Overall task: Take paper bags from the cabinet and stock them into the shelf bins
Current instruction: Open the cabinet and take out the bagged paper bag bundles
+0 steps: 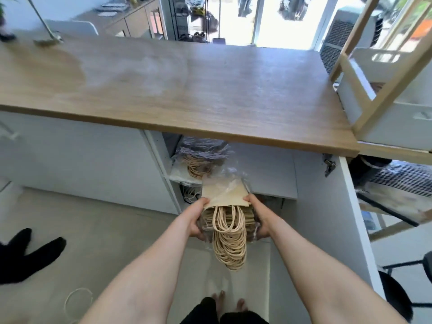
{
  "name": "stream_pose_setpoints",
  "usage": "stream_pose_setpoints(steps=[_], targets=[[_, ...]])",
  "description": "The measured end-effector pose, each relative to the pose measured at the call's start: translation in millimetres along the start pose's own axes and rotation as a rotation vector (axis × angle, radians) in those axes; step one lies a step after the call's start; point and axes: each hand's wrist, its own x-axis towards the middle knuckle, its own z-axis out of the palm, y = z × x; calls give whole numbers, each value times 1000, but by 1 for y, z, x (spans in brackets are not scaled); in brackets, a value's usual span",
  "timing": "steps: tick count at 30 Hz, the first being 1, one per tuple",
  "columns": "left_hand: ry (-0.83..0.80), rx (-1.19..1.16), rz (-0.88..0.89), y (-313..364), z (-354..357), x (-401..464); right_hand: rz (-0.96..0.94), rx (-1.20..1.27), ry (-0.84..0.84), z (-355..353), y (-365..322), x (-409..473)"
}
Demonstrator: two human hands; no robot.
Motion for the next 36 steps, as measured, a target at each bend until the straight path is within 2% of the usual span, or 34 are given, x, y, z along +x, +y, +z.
stream_pose_setpoints(steps=[5, 12, 16, 19, 21, 26, 32, 36], targets=[[117, -210, 50, 1, -63, -53, -77, -199, -109, 83, -40, -52], [270, -438, 280, 28, -141, -123, -316, -423, -265, 184, -109, -137], [350, -488, 472, 55, -165, -166, -399, -376, -456, 217, -147, -175], [372, -460, 564, 86, -167, -193, -499, -365, -470, 222, -178, -204], [345, -416, 589, 115, -155, -206, -568, -353, -432, 210, -198, -220], [257, -254, 635, 186, -89, -212, -572, -180, -355, 138, -240, -235], [134, -82, 640, 251, 17, -171, -585, 24, -219, 21, -272, -223], [3, 6, 565, 291, 84, -135, -595, 160, -128, -48, -291, -199]])
